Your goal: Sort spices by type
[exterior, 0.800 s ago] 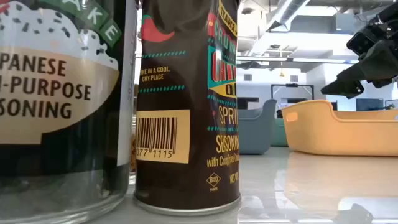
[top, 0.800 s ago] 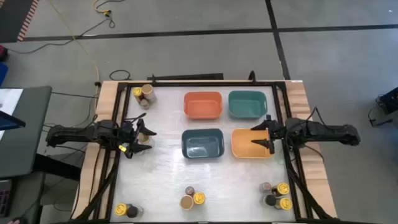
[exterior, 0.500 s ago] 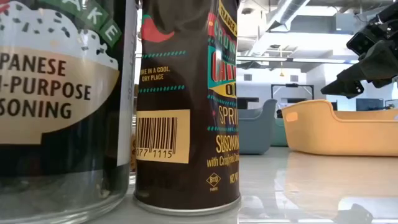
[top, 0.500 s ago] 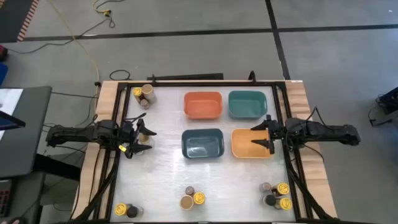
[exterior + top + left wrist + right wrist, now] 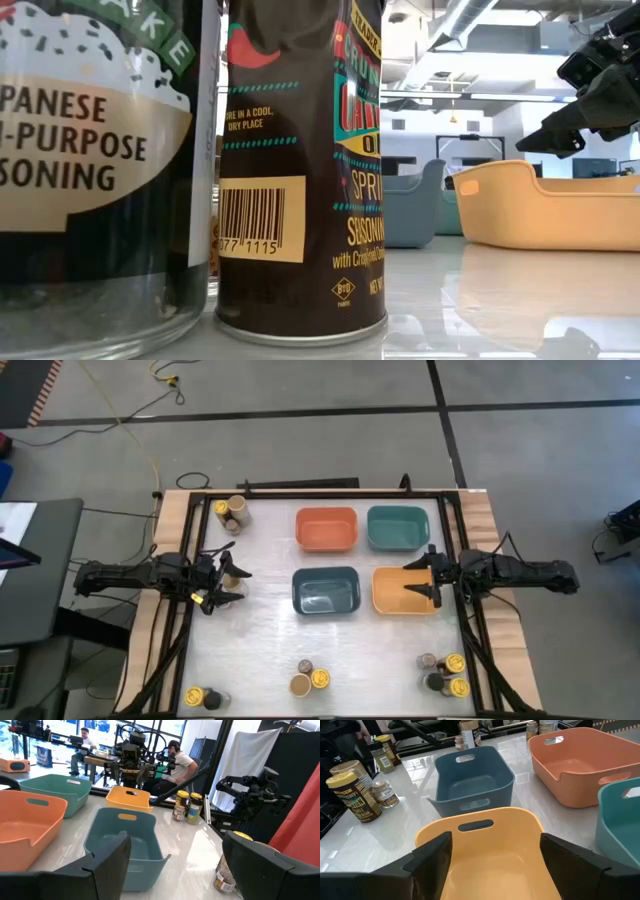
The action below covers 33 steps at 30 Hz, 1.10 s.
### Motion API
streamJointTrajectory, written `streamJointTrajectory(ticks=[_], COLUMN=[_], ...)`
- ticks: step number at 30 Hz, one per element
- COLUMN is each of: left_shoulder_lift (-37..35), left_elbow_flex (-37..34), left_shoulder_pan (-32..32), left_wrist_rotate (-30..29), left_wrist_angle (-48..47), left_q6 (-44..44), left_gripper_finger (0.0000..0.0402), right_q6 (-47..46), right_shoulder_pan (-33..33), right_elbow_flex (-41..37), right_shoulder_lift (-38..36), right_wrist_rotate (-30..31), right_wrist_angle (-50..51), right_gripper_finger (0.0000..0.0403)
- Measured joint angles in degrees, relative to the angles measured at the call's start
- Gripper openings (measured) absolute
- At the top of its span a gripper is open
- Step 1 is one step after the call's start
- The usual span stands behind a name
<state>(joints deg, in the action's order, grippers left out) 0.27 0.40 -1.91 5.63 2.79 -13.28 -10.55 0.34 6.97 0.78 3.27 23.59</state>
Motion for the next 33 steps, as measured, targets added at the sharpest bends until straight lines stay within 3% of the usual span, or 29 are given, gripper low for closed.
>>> streamJointTrajectory(ticks=[28,33], left_shoulder_lift=[0.00,0.00], left_elbow_flex=[0.00,0.00], left_shoulder_pan=[0.00,0.00], left_wrist_rotate=[0.00,0.02], left_wrist_angle=[-0.02,0.54], left_q6=[-0.17,-8.05], left_gripper_finger=[0.0302,0.0302], right_q6=[0.00,0.00], right_shoulder_pan=[-0.01,-0.02], right_elbow_flex=[-0.01,-0.01], right_shoulder_lift=[0.00,0.00], right_wrist_rotate=[0.00,0.00], right_wrist_angle=[0.00,-0.01], right_gripper_finger=[0.0329,0.0329])
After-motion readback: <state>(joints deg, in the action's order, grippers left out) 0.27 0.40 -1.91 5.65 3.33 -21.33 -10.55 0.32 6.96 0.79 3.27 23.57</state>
